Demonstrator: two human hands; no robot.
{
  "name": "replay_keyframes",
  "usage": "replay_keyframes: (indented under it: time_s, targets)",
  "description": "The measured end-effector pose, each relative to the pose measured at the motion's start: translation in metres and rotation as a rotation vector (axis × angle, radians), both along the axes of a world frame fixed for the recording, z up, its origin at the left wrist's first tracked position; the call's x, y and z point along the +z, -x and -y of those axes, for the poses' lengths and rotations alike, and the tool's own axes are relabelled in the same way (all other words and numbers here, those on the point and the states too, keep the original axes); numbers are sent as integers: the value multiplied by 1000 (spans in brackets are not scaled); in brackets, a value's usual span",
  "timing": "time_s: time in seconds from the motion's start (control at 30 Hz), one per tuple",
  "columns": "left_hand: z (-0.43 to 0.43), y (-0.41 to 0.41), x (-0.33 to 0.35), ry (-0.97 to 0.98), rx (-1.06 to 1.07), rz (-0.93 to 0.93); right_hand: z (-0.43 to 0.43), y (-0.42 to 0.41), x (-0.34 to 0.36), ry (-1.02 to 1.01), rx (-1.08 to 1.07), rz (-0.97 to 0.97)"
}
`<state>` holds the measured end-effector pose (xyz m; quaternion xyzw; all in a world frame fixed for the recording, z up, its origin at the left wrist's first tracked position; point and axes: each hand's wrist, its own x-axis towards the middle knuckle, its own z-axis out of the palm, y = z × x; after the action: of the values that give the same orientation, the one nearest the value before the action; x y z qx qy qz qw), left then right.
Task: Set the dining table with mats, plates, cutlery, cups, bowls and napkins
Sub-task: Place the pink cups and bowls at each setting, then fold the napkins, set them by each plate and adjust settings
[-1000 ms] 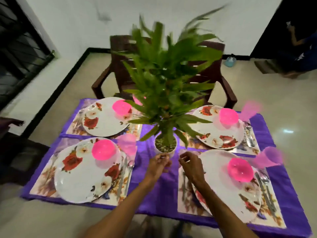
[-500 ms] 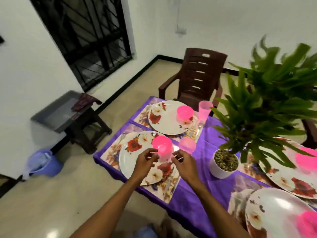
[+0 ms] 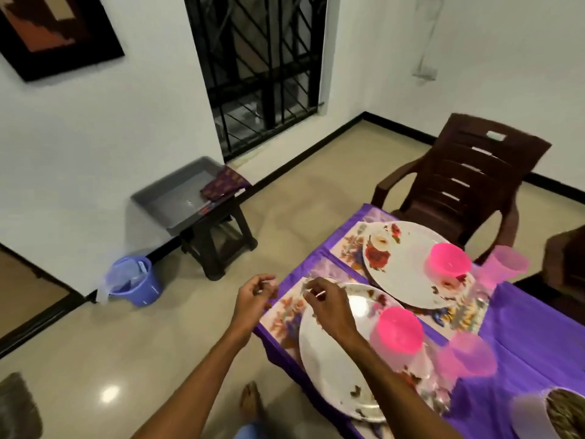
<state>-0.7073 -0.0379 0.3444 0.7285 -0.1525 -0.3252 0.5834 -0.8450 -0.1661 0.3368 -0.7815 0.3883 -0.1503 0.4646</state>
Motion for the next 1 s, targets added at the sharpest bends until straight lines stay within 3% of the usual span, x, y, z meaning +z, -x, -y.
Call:
replay_keyframes:
  time_s: [0.33, 1.0]
  targets:
    - [11, -172, -4, -45, -7, -43, 6, -189, -4, 31, 61, -22]
    - [53, -349, -10, -85, 22, -19, 63, -369, -29, -32, 37, -2]
